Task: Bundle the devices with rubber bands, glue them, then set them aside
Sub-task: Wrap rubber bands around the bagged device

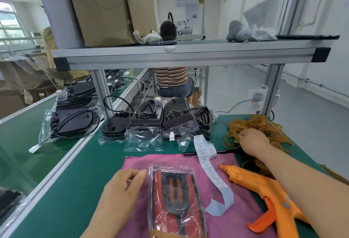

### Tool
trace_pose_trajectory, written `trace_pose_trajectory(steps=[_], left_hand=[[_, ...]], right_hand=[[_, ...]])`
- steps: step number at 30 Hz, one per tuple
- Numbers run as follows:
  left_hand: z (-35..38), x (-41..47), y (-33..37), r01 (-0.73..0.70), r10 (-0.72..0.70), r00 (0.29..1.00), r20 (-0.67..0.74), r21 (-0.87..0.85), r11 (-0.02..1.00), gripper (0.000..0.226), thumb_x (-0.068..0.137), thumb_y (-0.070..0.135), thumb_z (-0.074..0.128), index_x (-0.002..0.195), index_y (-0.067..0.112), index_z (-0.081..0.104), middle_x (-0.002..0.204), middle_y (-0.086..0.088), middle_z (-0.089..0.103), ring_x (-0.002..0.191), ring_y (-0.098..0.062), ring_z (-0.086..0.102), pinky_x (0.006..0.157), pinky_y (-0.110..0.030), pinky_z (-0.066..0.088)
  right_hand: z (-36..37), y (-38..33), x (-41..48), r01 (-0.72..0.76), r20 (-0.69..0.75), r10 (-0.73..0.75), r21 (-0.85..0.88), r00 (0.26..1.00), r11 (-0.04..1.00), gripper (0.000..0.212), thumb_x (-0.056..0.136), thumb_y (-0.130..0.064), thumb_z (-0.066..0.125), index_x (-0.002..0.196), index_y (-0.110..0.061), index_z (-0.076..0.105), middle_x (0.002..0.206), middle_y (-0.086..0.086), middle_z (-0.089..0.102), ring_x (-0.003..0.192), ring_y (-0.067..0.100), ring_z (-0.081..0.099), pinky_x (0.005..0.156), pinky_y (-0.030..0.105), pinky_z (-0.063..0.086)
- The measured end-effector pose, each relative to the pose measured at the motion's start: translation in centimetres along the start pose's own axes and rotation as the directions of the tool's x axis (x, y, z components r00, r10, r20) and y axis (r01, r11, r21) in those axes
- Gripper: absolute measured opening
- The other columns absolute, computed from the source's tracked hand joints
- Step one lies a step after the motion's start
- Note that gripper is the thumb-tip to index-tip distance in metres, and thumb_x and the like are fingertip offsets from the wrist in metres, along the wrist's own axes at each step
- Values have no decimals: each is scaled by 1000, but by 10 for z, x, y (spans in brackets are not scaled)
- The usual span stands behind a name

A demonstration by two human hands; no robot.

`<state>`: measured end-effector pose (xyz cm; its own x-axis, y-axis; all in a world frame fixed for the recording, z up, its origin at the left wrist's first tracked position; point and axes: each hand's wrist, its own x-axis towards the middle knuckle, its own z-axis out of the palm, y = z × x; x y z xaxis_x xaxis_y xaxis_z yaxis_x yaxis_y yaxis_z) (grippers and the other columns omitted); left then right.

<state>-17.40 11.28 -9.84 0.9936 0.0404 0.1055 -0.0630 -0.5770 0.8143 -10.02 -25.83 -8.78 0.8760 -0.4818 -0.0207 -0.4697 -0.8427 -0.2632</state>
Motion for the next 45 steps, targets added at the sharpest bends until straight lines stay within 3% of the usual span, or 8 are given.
trace_pose_trajectory(steps=[7, 12, 17, 24, 30, 36, 40, 45], left_hand=[[-4, 1, 14, -71, 59, 992, -113, -99, 993, 11, 93, 36, 62, 84, 36, 68, 89, 24, 66, 84, 11, 58, 70, -17, 40], [1, 2, 43, -172, 159, 982, -107, -128, 977, 12, 92, 40, 59, 85, 41, 69, 89, 30, 67, 84, 11, 60, 75, -21, 46], [12, 14, 74, 12, 31, 994, 108, -374, 927, 25, 93, 50, 56, 91, 31, 73, 92, 12, 75, 89, -5, 69, 87, -33, 53], [5, 27, 71, 513, -130, 821, 556, -617, 597, 36, 69, 50, 72, 80, 17, 68, 68, 2, 65, 68, -14, 66, 73, -32, 46], [-1, 30, 49, 633, 38, 749, 662, -731, 256, 13, 78, 29, 72, 74, 17, 72, 61, 7, 60, 57, -11, 63, 73, -33, 53], [-21, 45, 18, 553, 146, 808, 571, -820, 145, 43, 90, 50, 52, 98, 16, 77, 100, 2, 73, 91, -15, 71, 89, -47, 50], [-29, 48, 3, 536, 162, 810, 564, -823, 188, 40, 93, 28, 43, 120, 14, 70, 129, -1, 67, 113, -17, 67, 97, -52, 46], [-24, 49, -6, 490, 40, 857, 514, -836, 248, 44, 85, -1, 49, 124, 15, 62, 112, -5, 74, 71, -9, 72, 73, -40, 62]], right_hand=[[-24, -6, -19, 235, -444, -36, 401, 895, 885, 25, 97, -12, 51, 107, -9, 74, 114, 8, 70, 103, 24, 62, 89, 32, 46], [-35, -54, -62, 476, -415, -281, 504, 865, 721, 13, 87, -13, 70, 87, -26, 74, 87, -13, 69, 76, -6, 59, 64, 6, 42], [-24, -105, -111, 708, -458, -541, 426, 706, 563, 13, 82, -6, 71, 79, -18, 73, 81, -10, 66, 78, 1, 59, 70, 4, 41], [-14, -127, -137, 766, -444, -632, 469, 635, 440, 11, 81, 2, 67, 83, -6, 72, 85, 2, 67, 80, 14, 61, 76, 28, 49], [2, -128, -141, 554, -274, -606, 761, 746, 338, 12, 87, -7, 69, 92, -17, 73, 89, -6, 70, 82, 2, 65, 78, 19, 52], [19, -109, -108, 336, 243, -453, 401, 858, 852, 37, 99, -46, 46, 110, -16, 63, 106, -2, 64, 97, 20, 58, 81, 30, 44], [30, -98, -104, 314, 430, -441, 337, 788, 888, 49, 88, -66, 52, 112, -25, 66, 112, -8, 62, 98, 11, 57, 80, 26, 43], [23, -104, -103, 351, 458, -481, 342, 748, 872, 46, 75, -65, 71, 97, -25, 74, 100, -10, 70, 93, 9, 63, 83, 29, 49]])
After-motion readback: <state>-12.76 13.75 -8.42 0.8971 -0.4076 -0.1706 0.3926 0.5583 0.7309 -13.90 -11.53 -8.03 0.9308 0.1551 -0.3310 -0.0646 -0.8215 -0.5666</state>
